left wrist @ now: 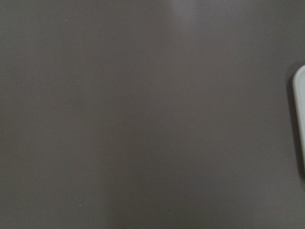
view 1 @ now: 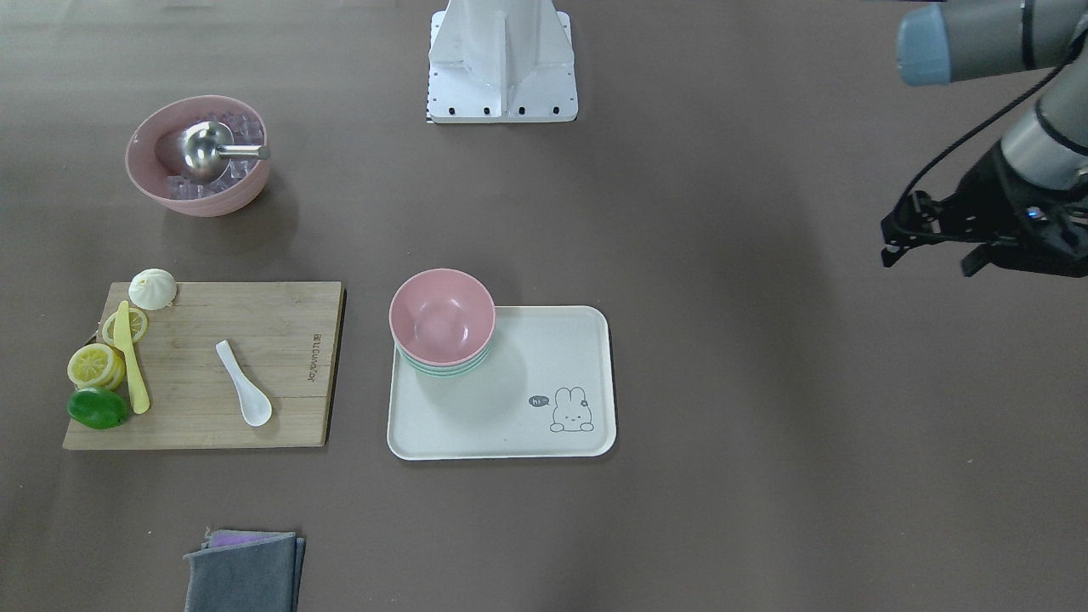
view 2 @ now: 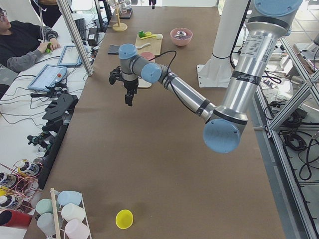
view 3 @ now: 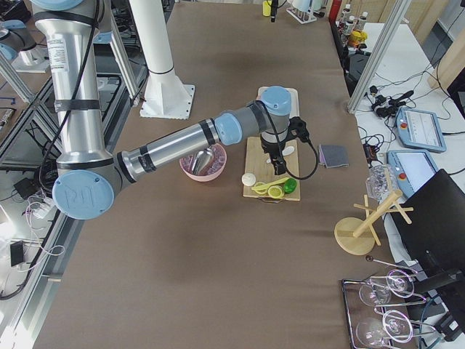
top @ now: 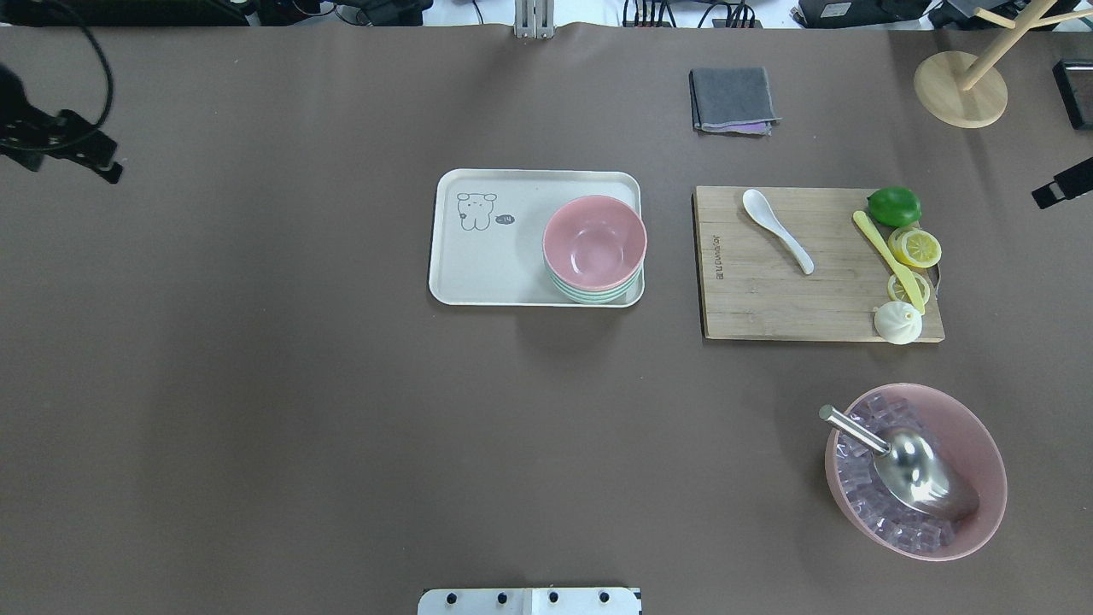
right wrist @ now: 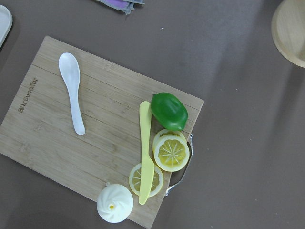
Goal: Stack pink bowl on green and place spoon
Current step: 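Withdraw the left arm while the right arm moves toward the cutting board, then lower the right gripper over the white spoon on the cutting board, then close the right gripper on the white spoon handle and lift it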
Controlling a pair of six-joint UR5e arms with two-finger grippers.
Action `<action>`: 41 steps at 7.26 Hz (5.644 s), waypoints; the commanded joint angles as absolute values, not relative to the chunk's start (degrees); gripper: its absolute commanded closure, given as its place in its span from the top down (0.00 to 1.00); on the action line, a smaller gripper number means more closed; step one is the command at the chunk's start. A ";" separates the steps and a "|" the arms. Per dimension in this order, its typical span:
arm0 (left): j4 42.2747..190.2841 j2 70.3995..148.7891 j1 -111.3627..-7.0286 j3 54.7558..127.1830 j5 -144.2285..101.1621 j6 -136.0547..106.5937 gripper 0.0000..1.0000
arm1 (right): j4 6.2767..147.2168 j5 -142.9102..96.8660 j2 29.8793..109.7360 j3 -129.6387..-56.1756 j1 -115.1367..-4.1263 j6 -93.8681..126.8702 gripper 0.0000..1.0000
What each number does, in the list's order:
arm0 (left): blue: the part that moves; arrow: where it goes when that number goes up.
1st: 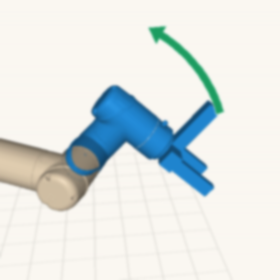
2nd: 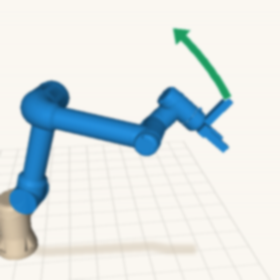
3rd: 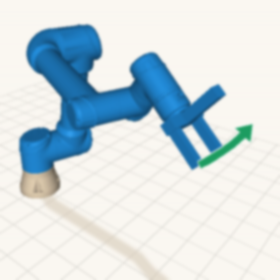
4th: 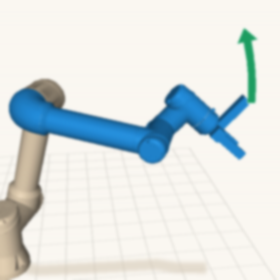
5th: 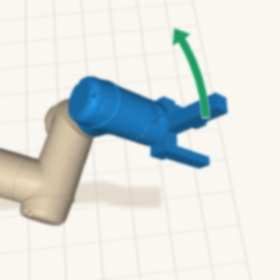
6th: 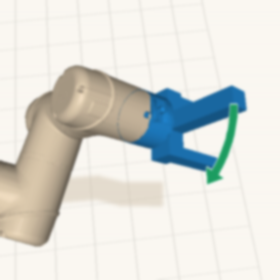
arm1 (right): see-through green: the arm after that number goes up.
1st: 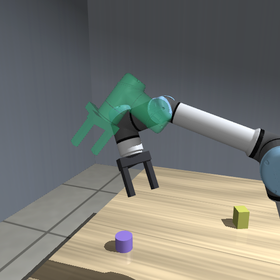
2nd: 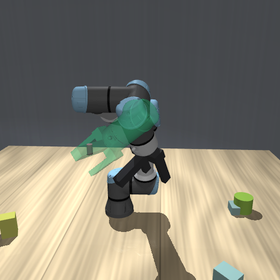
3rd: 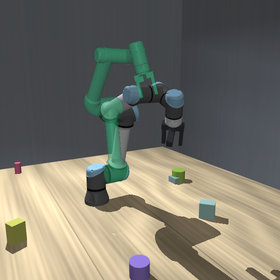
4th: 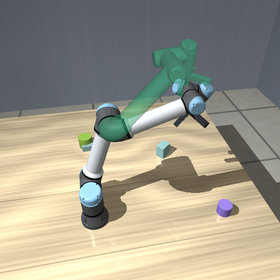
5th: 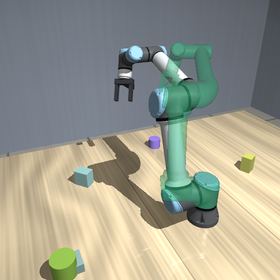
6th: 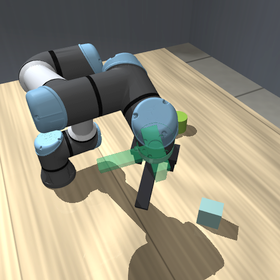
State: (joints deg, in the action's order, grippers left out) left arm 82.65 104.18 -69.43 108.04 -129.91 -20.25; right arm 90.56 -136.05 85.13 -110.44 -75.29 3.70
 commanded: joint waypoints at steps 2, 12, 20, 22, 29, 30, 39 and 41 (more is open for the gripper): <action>83.14 96.78 -77.95 105.39 -130.69 -4.84 0.98 | 89.91 -131.15 78.51 -106.36 -68.48 3.96 1.00; 87.36 90.79 -78.22 105.12 -130.61 -4.83 0.99 | 89.74 -124.37 66.97 -98.44 -57.75 8.09 1.00; 87.36 90.88 -78.13 104.68 -130.69 -5.01 0.99 | 88.59 -123.05 65.39 -96.24 -56.43 8.09 0.99; 87.36 90.88 -78.13 104.50 -130.69 -5.01 0.99 | 88.59 -123.05 65.39 -96.24 -56.43 8.09 0.99; 87.36 90.97 -78.05 104.06 -130.69 -5.27 0.99 | 88.59 -122.96 64.16 -94.66 -55.81 8.09 0.99; 87.36 90.97 -78.05 104.06 -130.69 -5.36 0.98 | 88.59 -122.96 63.64 -94.22 -55.72 8.09 0.99; 87.36 90.97 -78.05 104.06 -130.69 -5.36 0.99 | 88.59 -122.96 62.49 -93.60 -55.28 8.35 0.99; 87.36 90.97 -78.05 104.06 -130.69 -5.36 0.99 | 88.59 -122.87 62.40 -93.60 -54.85 8.70 0.99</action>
